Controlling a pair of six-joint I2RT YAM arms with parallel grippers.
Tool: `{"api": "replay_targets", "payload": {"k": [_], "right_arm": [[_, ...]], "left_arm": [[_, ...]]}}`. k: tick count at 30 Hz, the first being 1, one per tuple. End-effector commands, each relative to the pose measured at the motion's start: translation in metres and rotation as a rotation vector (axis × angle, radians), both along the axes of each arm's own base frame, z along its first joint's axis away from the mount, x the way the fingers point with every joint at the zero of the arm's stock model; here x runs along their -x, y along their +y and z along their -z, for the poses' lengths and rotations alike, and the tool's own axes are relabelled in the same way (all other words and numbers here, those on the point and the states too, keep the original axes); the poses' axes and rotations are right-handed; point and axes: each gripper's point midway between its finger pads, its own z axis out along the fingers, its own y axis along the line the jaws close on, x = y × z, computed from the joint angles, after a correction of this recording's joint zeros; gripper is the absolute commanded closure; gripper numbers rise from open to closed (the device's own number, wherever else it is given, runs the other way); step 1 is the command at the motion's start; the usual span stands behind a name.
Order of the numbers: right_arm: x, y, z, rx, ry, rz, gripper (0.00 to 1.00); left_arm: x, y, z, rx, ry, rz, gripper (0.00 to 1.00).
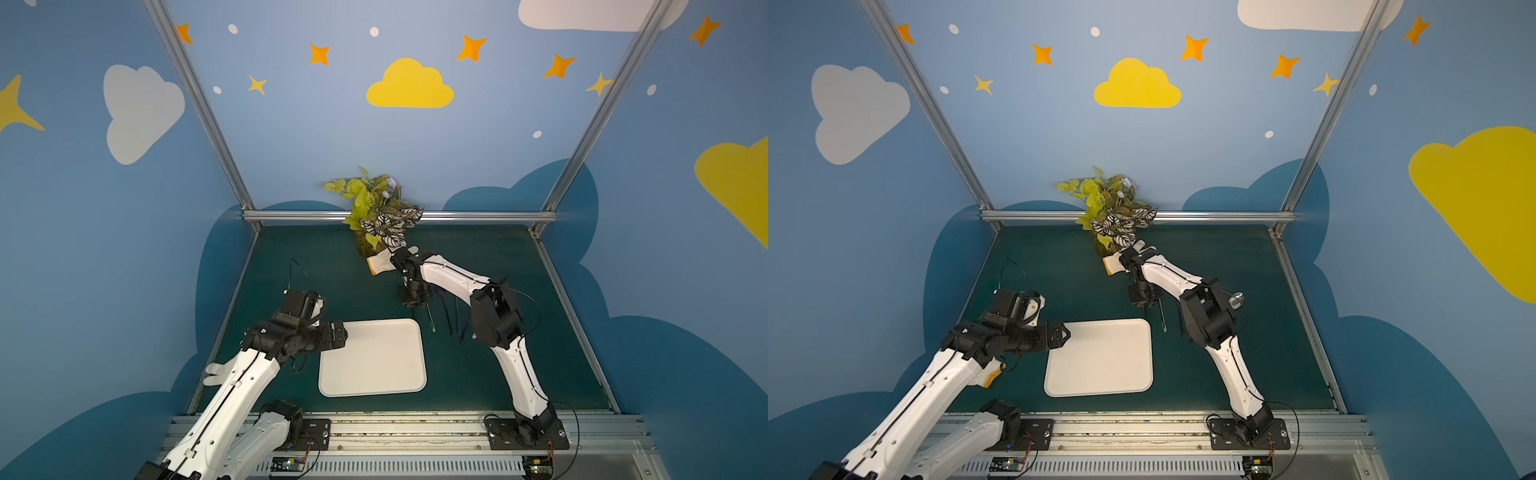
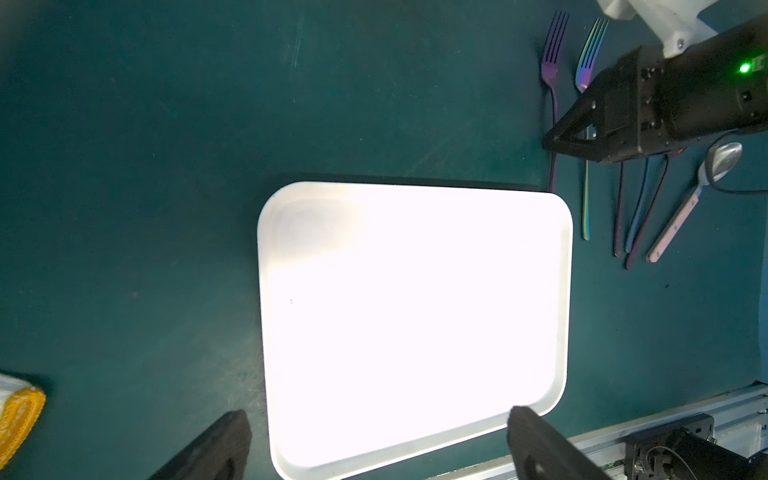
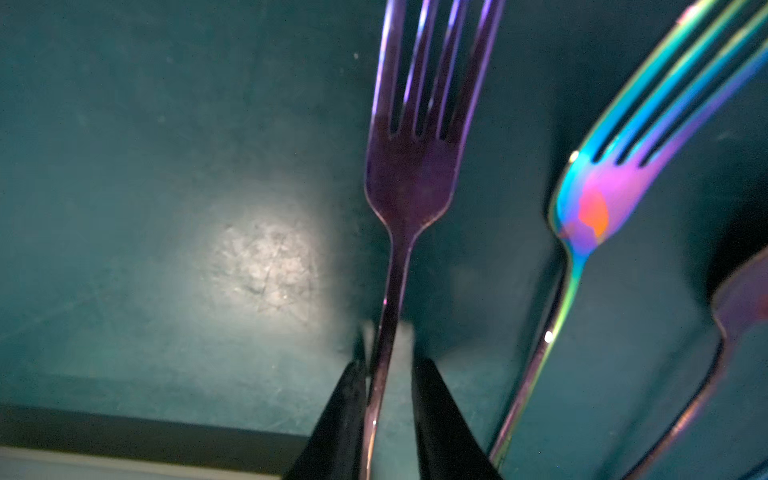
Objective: Set the spoon and fork side by side
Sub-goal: Pick up the fork at the center of the board.
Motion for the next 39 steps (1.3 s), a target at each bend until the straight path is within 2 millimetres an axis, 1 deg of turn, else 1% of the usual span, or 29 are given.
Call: {"api": "replay_targets", "payload": {"k": [1,4,6,7,10,12,16,21,24,26,29,33,36,39], "right_arm": [[-0.003,0.004,0.005,-0.018,0.009,0.017,0.76],[-0.005,0.004,0.012,-0.017,0.013,0.035,0.78],[-0.006,0.002,0.017,-0.016,0.015,0.049,0.82],[-0.006,0.001,0.018,-0.012,0.016,0.058,0.84],[-0.008,-0.007,0.019,0.006,0.002,0.084,1.0],[-0.011,-0.01,0.014,0.007,-0.023,0.092,1.0],[-0.019,-0.017,-0.005,0.001,-0.09,0.106,1.0],[-0.027,-0.025,-0.045,-0.016,-0.201,0.11,1.0],[-0.025,-0.031,-0.065,-0.027,-0.248,0.111,1.0],[-0.021,-0.036,-0.076,-0.036,-0.263,0.115,1.0],[-0.009,-0.044,-0.087,-0.046,-0.27,0.136,1.0],[0.013,-0.047,-0.1,-0.107,-0.256,0.195,1.0],[0.039,-0.034,-0.111,-0.177,-0.23,0.23,1.0],[0.071,-0.006,-0.121,-0.24,-0.208,0.223,1.0]], "left_arm": [[-0.003,0.002,-0.009,-0.018,-0.019,0.01,0.0],[-0.005,0.003,-0.01,-0.021,-0.024,0.008,0.0],[-0.005,0.003,-0.011,-0.022,-0.025,0.008,0.0],[-0.005,0.003,-0.012,-0.021,-0.027,0.007,0.0],[-0.005,0.003,-0.012,-0.02,-0.029,0.004,0.0],[-0.005,0.003,-0.013,-0.018,-0.033,0.0,0.0],[-0.005,0.005,-0.015,-0.02,-0.039,-0.008,0.0],[-0.005,0.009,-0.017,-0.037,-0.052,-0.029,0.0],[-0.005,0.015,-0.019,-0.062,-0.066,-0.049,0.0],[-0.006,0.02,-0.02,-0.086,-0.075,-0.062,0.0],[-0.007,0.032,-0.025,-0.147,-0.09,-0.083,0.0],[-0.01,0.042,-0.035,-0.214,-0.121,-0.086,0.0],[-0.012,0.046,-0.039,-0.238,-0.14,-0.086,0.0],[-0.012,0.05,-0.043,-0.251,-0.155,-0.103,0.0]]}}
